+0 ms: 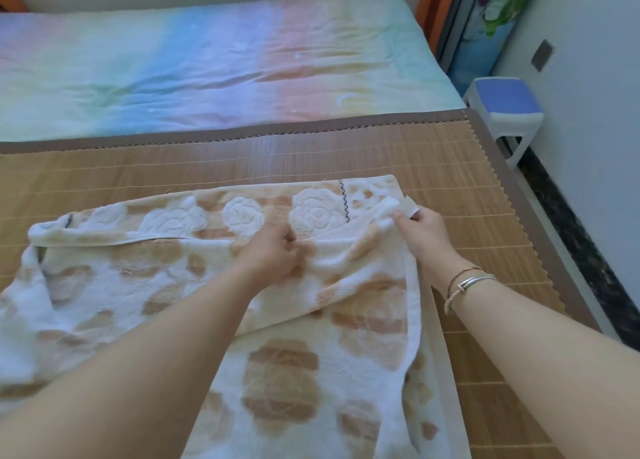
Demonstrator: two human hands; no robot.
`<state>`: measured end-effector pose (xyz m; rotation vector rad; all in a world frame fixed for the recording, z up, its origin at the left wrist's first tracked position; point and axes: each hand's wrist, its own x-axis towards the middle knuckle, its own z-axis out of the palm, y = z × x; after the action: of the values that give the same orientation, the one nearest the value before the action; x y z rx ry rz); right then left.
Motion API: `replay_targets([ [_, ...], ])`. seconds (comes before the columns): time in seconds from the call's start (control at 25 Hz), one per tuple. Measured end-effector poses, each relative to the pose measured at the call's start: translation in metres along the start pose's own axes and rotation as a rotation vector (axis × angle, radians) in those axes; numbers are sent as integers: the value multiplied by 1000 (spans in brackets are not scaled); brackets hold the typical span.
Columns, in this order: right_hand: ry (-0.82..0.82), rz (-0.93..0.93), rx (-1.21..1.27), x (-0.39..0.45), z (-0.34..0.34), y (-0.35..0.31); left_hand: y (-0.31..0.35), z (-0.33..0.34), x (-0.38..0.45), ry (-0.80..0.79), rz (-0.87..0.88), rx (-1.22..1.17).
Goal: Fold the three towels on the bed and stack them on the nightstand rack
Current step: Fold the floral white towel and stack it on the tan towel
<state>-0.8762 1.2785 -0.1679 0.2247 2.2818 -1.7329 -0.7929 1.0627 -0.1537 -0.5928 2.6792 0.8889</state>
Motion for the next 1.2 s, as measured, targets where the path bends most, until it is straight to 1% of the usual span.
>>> replay_targets([
  [0.08,23,-15,16,7,0,0,-2,-12,9,15,-34,-19],
  [0.12,37,-22,8,11,1,-2,0,-20,15,-1,-79,-71],
  [0.2,56,-29,-29,22,3,-6,12,-37,26,-87,-195,-231],
  [0.24,60,-25,-47,29,4,-6,18,-44,32,-139,-246,-259],
  [0.28,64,-15,-86,35,5,-4,22,-49,39,-188,-274,-216],
  [0.36,32,14,-239,45,7,0,25,-51,49,-284,-301,-72],
  [0.44,-80,67,-417,57,11,1,24,-48,58,-391,-316,48],
  [0.52,-170,118,-583,66,14,-6,23,-47,65,-436,-327,102],
  [0.56,-191,136,-650,69,15,-11,24,-48,67,-423,-322,106],
  [0.64,-218,141,-725,74,15,-14,27,-51,71,-348,-307,85],
  [0.72,-235,124,-744,76,14,-13,30,-54,75,-237,-296,0],
  [0.8,-239,88,-758,75,12,-11,31,-54,83,-87,-268,-80],
  [0.92,-178,-12,-805,73,10,-13,34,-48,93,154,-137,-84],
  [1.0,-122,-81,-834,74,9,-14,36,-41,97,263,-43,-57],
  [1.08,-78,-130,-872,78,8,-13,35,-35,102,328,20,-57],
  [1.12,-71,-139,-895,80,8,-13,33,-31,106,330,31,-61],
  [1.2,-70,-132,-949,85,9,-11,28,-20,111,283,18,-67],
])
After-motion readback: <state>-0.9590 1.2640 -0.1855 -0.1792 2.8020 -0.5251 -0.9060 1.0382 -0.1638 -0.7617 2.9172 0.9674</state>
